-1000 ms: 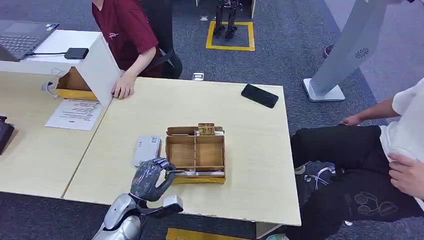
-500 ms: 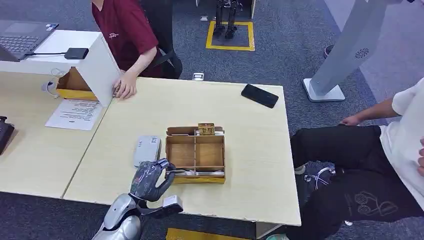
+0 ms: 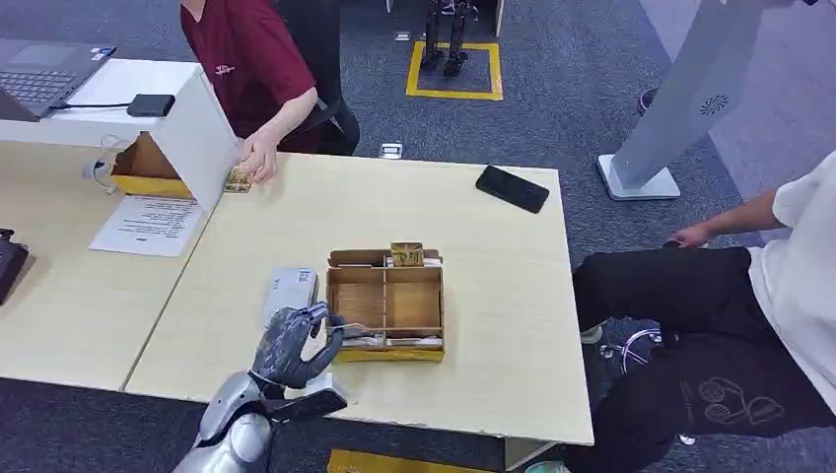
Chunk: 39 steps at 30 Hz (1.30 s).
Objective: Pass the card to the sensor for recognition and then transmit it.
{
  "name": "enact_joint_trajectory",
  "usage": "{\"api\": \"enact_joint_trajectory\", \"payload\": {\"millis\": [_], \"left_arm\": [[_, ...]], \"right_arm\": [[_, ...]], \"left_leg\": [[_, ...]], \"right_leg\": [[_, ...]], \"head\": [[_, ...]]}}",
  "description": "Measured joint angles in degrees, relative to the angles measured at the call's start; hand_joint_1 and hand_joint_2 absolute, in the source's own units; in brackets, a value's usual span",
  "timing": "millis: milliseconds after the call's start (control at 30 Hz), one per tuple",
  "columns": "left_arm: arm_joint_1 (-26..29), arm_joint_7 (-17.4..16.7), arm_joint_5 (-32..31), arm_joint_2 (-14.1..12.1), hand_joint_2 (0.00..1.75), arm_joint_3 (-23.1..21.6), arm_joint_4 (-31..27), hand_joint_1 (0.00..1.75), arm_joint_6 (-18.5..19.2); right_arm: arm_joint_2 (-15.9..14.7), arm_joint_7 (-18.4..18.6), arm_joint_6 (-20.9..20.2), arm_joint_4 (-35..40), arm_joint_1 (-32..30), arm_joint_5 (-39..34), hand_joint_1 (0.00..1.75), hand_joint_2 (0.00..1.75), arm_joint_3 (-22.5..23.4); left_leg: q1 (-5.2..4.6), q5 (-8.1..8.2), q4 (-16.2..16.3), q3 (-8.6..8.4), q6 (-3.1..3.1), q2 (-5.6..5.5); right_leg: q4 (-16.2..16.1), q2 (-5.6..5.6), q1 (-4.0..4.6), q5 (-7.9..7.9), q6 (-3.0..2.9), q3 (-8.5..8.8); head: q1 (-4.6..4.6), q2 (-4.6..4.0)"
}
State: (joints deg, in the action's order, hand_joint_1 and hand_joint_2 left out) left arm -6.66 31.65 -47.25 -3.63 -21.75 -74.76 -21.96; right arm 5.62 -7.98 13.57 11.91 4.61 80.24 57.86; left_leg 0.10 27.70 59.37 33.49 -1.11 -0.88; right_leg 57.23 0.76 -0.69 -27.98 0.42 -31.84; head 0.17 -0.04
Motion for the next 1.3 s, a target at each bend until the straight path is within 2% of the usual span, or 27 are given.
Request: {"api": "enact_joint_trajectory", "payload": {"millis": [33, 100, 267, 500, 767, 900, 967, 1033, 1100, 1233, 1300], "left_arm": [[-0.56, -0.33, 1.42, -0.79, 1.75, 0.00, -1.90, 1.75, 2.40], [-1.82, -0.63, 2.90, -1.92, 1.75, 0.00, -4.97, 1.75, 4.79], [-2.62, -0.28, 4.37, -3.43, 1.75, 0.00, -9.22, 1.75, 5.87], [-8.39, -1.66, 11.17, -7.43, 1.75, 2.21, -16.06, 1.75, 11.73], [-11.58, -1.99, 13.63, -9.72, 1.75, 6.95, -19.34, 1.75, 13.96], [-11.79, -1.94, 13.55, -10.03, 1.75, 7.69, -19.77, 1.75, 14.09], [-12.05, -2.34, 12.07, -10.10, 1.75, 8.15, -19.75, 1.75, 13.35], [-12.92, -3.94, 8.09, -10.07, 1.75, 8.50, -19.11, 1.75, 10.71], [-14.45, -6.37, 2.65, -9.96, 1.75, 9.07, -17.08, 1.75, 6.47], [-18.64, -11.96, -10.13, -9.31, 1.75, 10.97, -9.69, 1.75, -4.72], [-20.19, -12.72, -12.01, -8.85, 1.75, 11.94, -5.56, 1.75, -7.82]], "right_arm": [[0.00, 0.00, 0.00, 0.00, 0.00, -0.02, 0.00, 1.75, 0.09], [0.00, 0.00, -0.02, 0.00, 0.02, -0.02, 0.00, 1.75, 0.28], [0.00, 0.00, -0.02, 0.00, 0.02, -0.02, 0.00, 1.75, 0.72], [0.00, -0.06, -0.02, 0.04, 0.04, -0.02, 0.00, 1.75, 0.87], [0.00, -0.09, -0.09, 0.07, 0.08, 0.00, 0.00, 1.75, 0.92], [0.00, -0.09, -0.15, 0.06, 0.15, 0.02, 0.00, 1.75, 0.94], [0.00, 0.02, -0.31, 0.07, 0.15, 0.18, 0.00, 1.75, 0.94], [0.00, 0.00, -0.46, 0.07, 0.19, 0.37, 0.00, 1.75, 0.94], [0.00, -0.18, -0.55, 0.04, 0.33, 0.70, 0.00, 1.75, 0.94], [0.02, -0.13, -0.66, 0.04, 0.46, 1.38, 0.00, 1.75, 0.92], [0.02, 0.07, -0.87, 0.04, 0.51, 1.40, 0.00, 1.75, 0.90]], "left_leg": [[0.00, 0.00, 0.00, 0.00, 0.00, 0.00], [0.00, 0.00, 0.00, -0.01, 0.00, 0.00], [0.00, -0.01, 0.00, -0.01, 0.01, 0.01], [0.00, -0.05, 0.00, -0.01, 0.07, 0.01], [0.01, -0.05, 0.00, -0.02, 0.07, 0.02], [0.01, -0.05, 0.00, -0.02, 0.07, 0.02], [0.00, -0.05, 0.00, -0.02, 0.07, 0.02], [0.00, -0.05, 0.00, -0.02, 0.07, 0.00], [0.00, -0.06, 0.00, -0.02, 0.08, 0.01], [0.01, -0.11, 0.00, -0.03, 0.11, 0.02], [0.01, -0.12, 0.00, -0.03, 0.11, 0.02]], "right_leg": [[0.01, 0.00, 0.00, 0.00, 0.00, 0.01], [0.03, -0.01, 0.00, 0.00, 0.00, 0.02], [0.04, 0.00, 0.00, 0.00, -0.01, 0.01], [0.06, -0.01, 0.00, 0.04, -0.06, 0.01], [0.09, 0.01, 0.01, 0.04, -0.06, 0.00], [0.09, 0.01, 0.00, 0.04, -0.06, -0.01], [0.08, 0.01, 0.00, 0.04, -0.06, -0.02], [0.08, 0.00, 0.00, 0.04, -0.06, -0.02], [0.08, 0.00, 0.00, 0.05, -0.07, -0.02], [0.09, 0.00, 0.00, 0.09, -0.12, -0.02], [0.10, 0.00, 0.00, 0.10, -0.12, -0.02]], "head": [[-0.02, 0.00], [-0.02, 0.00], [0.00, 0.00], [-0.02, 0.00], [-0.02, 0.00], [0.00, 0.00], [0.00, 0.00], [0.00, 0.00], [0.00, 0.00], [-0.02, 0.00], [0.02, 0.00]]}}
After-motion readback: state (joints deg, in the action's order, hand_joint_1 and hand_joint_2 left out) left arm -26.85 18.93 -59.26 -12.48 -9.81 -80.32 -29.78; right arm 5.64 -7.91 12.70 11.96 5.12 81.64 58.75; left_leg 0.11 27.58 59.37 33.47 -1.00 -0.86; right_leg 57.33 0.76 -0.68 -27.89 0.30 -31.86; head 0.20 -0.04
